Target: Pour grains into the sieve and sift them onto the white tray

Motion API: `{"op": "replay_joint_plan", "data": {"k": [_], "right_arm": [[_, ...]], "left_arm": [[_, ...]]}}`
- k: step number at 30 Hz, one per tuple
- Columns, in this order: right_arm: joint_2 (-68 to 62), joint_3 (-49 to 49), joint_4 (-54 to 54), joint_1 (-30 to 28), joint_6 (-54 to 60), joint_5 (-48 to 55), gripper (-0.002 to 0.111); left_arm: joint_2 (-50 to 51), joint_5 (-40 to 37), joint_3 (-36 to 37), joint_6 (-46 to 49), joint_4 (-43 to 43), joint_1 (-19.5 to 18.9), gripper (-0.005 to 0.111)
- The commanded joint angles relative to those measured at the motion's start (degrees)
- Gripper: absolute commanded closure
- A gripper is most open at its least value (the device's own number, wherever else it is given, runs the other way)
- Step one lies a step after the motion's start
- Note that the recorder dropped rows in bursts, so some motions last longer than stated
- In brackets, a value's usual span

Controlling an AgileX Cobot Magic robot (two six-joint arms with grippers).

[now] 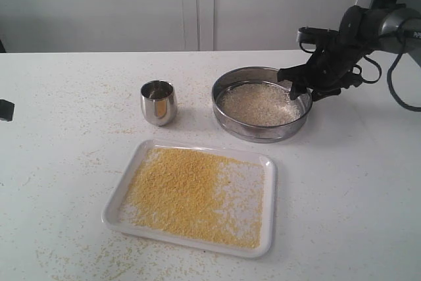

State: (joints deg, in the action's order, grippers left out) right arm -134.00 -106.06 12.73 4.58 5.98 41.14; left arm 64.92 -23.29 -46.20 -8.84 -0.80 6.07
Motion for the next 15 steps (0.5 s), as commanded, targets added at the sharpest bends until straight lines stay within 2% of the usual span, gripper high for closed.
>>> {"op": "replay_joint_plan", "data": {"k": [1, 8, 15], "right_arm": [[1.9, -0.1, -0.8, -0.1, -0.2, -0.3, 0.059], [4.4, -0.1, -1.2, -0.1, -0.2, 1.5, 0.062], [7.5, -0.1, -4.9, -0.1, -0.2, 5.6, 0.077]], "left_arm": [[-0.4, -0.3, 0.5, -0.1, 0.3, -0.2, 0.107], [-0.4, -0.3, 0.5, -0.1, 0.3, -0.2, 0.107], [-0.4, -0.3, 0.5, -0.1, 0.3, -0.2, 0.107]]}}
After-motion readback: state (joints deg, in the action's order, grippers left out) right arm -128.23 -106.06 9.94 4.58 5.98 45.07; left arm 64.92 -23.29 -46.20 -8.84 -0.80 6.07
